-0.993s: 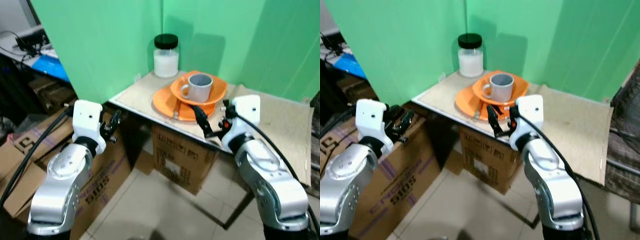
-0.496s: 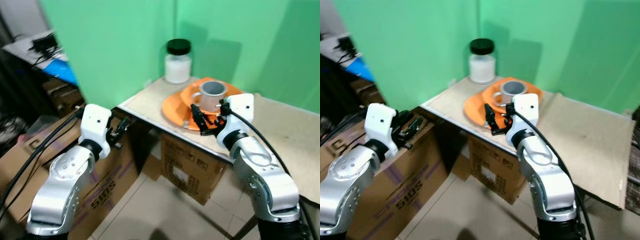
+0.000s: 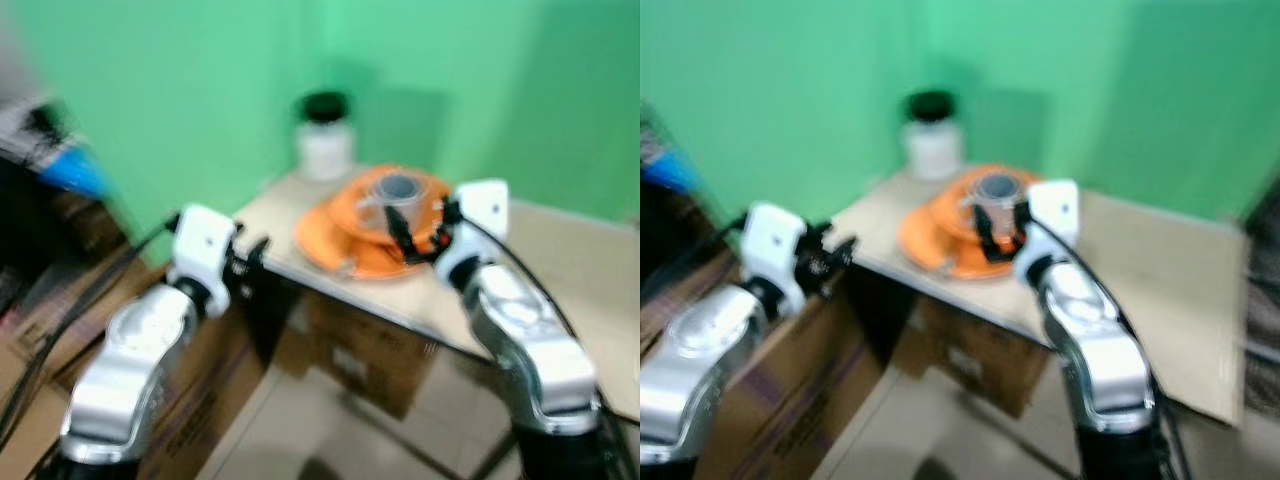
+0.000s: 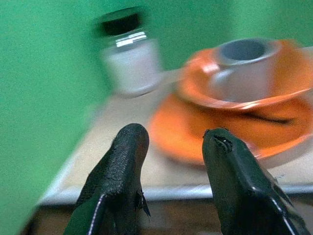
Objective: Setting the table
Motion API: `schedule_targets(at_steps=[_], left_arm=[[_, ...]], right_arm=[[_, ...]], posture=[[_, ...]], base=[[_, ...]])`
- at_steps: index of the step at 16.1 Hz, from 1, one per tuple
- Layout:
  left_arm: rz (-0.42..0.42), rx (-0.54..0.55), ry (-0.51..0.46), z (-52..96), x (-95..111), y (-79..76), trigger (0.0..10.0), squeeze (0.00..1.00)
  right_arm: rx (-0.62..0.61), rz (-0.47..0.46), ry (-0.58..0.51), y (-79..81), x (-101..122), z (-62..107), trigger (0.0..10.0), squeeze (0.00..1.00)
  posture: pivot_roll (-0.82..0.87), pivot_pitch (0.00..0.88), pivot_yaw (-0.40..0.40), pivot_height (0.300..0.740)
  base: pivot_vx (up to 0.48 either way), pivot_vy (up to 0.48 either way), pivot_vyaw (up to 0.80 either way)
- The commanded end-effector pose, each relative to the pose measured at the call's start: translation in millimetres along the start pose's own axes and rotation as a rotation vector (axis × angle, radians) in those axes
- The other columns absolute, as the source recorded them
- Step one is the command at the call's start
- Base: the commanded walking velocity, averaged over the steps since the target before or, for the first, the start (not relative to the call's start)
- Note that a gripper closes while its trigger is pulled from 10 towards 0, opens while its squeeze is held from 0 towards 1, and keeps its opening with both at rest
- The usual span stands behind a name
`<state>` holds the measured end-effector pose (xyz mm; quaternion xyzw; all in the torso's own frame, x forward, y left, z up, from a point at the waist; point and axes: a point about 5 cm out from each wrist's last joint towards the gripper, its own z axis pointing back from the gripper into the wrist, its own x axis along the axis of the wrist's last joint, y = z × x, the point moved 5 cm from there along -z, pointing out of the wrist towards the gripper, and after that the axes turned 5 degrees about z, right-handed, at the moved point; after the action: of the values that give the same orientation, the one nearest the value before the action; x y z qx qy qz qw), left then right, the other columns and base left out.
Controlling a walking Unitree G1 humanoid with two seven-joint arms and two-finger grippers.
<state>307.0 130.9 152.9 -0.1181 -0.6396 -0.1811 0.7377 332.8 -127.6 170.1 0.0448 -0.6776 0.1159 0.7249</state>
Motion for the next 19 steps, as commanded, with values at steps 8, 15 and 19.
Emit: schedule_targets(at_steps=[8,15,19], left_arm=[[-0.033,0.038,-0.022,2.6,7.1,10.1,10.0,0.00],[-0.074,-0.195,0.093,10.4,-9.3,-11.5,10.0,0.00],[-0.122,-0.404,0.181,18.3,-16.7,-26.1,10.0,0.00]], right_arm=[[0.145,0.085,-0.021,13.8,5.1,-11.4,10.0,0.00],[0.470,0.293,0.023,33.8,4.5,-20.8,10.0,1.00],[0.599,0.553,0.178,29.2,-0.5,-46.3,10.0,0.00]], posture=[[0.14,0.000,0.046,0.740],[0.14,0.000,0.042,0.740],[0.13,0.000,0.047,0.740]], base=[[0.288,0.000,0.00],[0.000,0.000,0.00],[0.000,0.000,0.00]])
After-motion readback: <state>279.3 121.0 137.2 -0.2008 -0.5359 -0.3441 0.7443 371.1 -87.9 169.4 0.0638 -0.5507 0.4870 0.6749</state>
